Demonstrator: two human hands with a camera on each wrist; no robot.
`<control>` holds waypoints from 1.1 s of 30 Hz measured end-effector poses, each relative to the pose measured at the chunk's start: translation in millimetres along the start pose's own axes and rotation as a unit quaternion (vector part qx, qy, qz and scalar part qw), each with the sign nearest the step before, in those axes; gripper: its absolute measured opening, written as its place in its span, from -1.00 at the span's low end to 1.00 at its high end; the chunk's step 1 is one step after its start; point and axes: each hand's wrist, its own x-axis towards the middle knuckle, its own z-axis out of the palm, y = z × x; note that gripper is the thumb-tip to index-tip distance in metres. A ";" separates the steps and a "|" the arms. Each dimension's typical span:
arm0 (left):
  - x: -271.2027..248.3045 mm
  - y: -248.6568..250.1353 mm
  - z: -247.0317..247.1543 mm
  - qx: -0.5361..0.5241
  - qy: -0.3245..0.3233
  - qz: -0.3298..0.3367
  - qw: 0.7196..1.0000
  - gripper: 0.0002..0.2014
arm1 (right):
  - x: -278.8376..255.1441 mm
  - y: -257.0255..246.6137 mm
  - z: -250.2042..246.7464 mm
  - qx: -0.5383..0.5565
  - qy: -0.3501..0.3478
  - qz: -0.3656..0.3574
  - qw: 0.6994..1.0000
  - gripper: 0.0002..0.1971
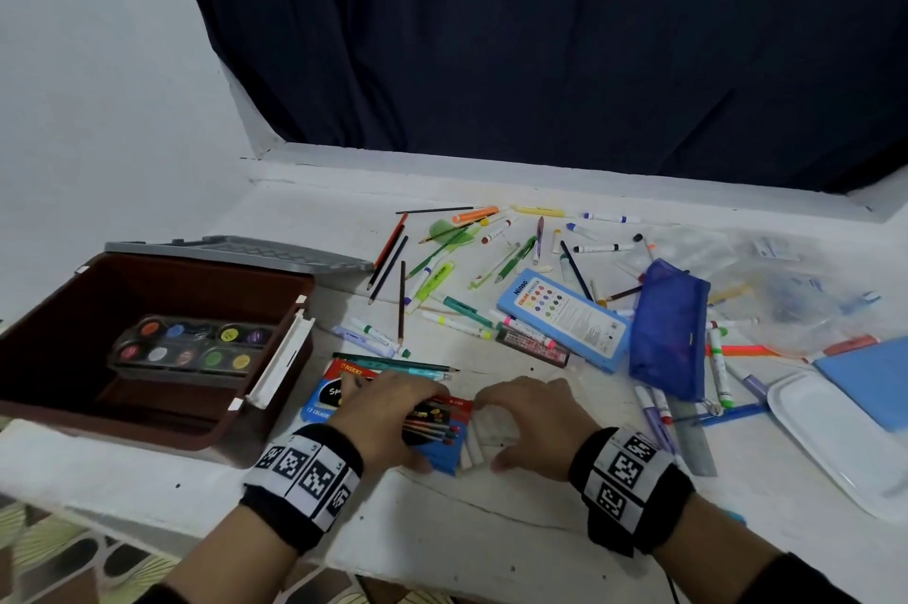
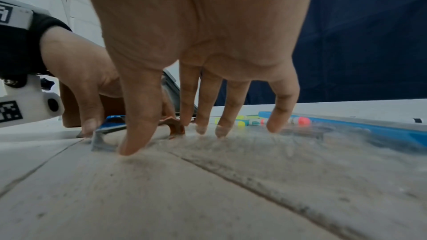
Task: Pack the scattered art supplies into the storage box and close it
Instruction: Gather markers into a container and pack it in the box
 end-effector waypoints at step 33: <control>-3.2 9.4 -4.3 -0.082 0.010 -0.014 0.996 -0.33 | -16.1 -2.8 -11.9 0.060 0.033 0.060 0.996 -0.26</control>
